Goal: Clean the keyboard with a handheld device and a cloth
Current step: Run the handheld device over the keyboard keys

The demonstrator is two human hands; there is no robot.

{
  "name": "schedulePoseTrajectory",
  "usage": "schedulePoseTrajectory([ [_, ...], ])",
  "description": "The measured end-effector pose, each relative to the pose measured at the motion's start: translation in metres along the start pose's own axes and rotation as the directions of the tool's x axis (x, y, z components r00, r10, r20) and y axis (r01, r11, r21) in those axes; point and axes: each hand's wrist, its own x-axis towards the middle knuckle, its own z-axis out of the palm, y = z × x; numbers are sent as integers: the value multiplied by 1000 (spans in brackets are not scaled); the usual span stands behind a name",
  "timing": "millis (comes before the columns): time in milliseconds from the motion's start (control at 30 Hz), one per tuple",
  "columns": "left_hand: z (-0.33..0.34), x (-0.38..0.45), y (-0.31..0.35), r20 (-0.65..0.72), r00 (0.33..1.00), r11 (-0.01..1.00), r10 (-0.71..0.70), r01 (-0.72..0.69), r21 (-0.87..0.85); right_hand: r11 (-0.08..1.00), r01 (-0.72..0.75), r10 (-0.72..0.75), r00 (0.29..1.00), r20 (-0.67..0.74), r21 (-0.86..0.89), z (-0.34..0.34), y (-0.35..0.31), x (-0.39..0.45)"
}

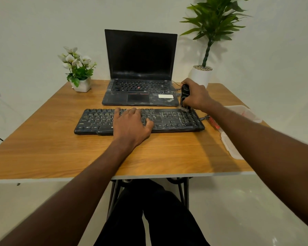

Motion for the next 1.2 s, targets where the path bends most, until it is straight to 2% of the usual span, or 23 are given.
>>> schedulePoseTrajectory([
  [167, -2, 0, 0, -6, 1000, 1000, -2, 2, 0, 996, 52, -55, 997, 51, 66, 3, -3, 0],
  [300, -1, 0, 0, -11, 1000, 1000, 0, 0, 4, 995, -68, 69, 998, -4, 78, -10, 10, 4],
  [367, 0, 1, 0, -15, 1000, 1000, 3, -4, -7, 994, -39, 41, 999, -21, 105, -12, 8, 6],
  [467, 2, 0, -1, -20, 1000, 1000, 9, -9, -10, 983, 14, -33, 994, 102, 183, -13, 16, 1],
  [533, 1, 1, -1, -20, 1000, 1000, 4, -4, -1, 991, 30, -47, 990, 136, 127, -19, 26, 1],
  [600, 1, 1, -1, -17, 1000, 1000, 1, -1, 3, 997, 63, -67, 992, 106, 36, -24, 28, 4],
  [667, 1, 1, -1, -13, 1000, 1000, 5, -5, -2, 994, 90, -94, 994, 63, 62, -25, 27, 5],
  [733, 1, 1, -1, -17, 1000, 1000, 2, -2, -3, 987, 118, -132, 984, 120, 113, -24, 30, 3],
  [833, 1, 1, -1, -16, 1000, 1000, 3, -3, 2, 986, 166, -164, 962, 216, 12, -28, 37, 2],
  [933, 1, 0, -1, -13, 1000, 1000, 6, -6, 0, 978, 205, -196, 967, 161, -45, -29, 28, 4],
  [1033, 1, 0, -1, -17, 1000, 1000, 8, -8, -6, 980, 186, -196, 969, 153, 77, -19, 20, 5],
  [1100, 1, 0, -1, -15, 1000, 1000, 6, -6, -4, 984, 171, -176, 970, 169, 44, -16, 22, 7],
  [1200, 1, 1, 0, -17, 1000, 1000, 2, -2, -3, 990, 102, -91, 990, 104, -102, -23, 26, 10],
])
